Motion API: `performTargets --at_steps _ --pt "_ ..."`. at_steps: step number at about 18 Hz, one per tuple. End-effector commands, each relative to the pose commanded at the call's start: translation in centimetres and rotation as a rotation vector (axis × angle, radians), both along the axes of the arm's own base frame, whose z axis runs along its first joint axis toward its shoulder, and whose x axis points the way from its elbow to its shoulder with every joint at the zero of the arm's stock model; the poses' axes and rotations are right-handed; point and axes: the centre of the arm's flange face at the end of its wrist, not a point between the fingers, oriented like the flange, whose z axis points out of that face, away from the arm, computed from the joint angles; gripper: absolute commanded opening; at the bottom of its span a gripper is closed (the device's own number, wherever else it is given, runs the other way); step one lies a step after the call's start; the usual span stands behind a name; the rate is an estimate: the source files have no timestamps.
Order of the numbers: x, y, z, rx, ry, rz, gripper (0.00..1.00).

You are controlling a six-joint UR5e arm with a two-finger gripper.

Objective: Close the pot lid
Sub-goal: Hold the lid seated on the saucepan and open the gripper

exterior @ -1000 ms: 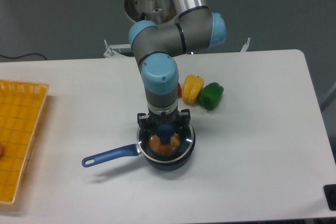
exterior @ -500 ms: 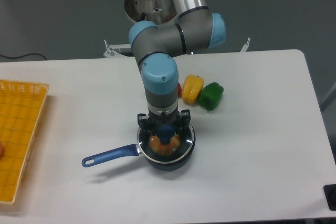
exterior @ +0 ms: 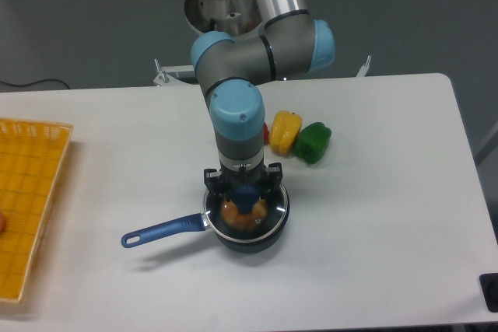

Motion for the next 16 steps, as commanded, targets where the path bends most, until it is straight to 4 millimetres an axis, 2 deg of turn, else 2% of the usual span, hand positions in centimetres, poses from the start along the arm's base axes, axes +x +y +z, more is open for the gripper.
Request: performTargets --at_steps 16 --pt "-0.58 0.05 0.76 0.013 0.013 0.002 0.58"
